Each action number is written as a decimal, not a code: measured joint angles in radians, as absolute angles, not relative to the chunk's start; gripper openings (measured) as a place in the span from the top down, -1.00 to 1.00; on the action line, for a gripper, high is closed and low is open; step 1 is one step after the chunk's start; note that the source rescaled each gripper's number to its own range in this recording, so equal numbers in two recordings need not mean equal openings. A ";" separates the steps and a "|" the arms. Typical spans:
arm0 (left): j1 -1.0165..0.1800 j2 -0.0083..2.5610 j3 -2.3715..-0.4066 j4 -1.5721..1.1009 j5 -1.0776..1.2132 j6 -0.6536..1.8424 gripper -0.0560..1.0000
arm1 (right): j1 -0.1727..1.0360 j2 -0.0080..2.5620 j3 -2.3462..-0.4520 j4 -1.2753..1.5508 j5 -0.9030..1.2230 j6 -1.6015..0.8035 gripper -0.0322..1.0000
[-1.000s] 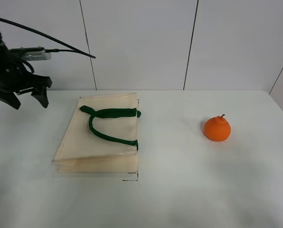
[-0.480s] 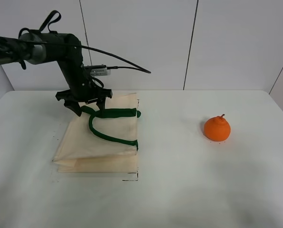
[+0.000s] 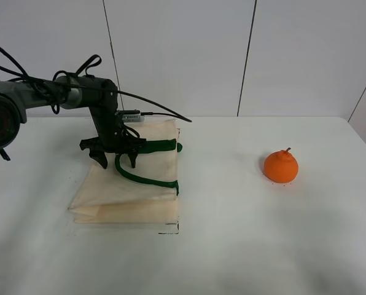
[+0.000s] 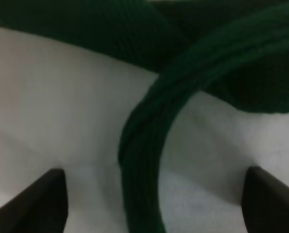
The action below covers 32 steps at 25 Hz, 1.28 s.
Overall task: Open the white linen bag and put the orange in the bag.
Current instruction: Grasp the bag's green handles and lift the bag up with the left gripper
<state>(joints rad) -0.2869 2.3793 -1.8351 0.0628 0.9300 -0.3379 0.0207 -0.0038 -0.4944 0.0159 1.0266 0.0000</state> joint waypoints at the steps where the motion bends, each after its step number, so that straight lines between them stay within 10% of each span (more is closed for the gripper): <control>1: -0.287 2.384 -1.840 0.056 0.931 -0.338 -0.99 | 0.021 -0.004 -0.494 0.016 1.027 0.000 -0.99; 7: -0.287 2.390 -1.843 0.031 0.928 -0.341 -0.78 | 0.021 -0.004 -0.494 0.016 1.027 0.000 -0.99; 14: -0.287 2.395 -1.843 0.054 0.945 -0.341 0.87 | 0.021 -0.004 -0.494 0.016 1.027 0.000 -0.99; 32: -0.287 2.048 -2.029 0.060 1.188 -0.262 0.89 | 0.021 -0.004 -0.494 0.020 1.027 0.000 -0.99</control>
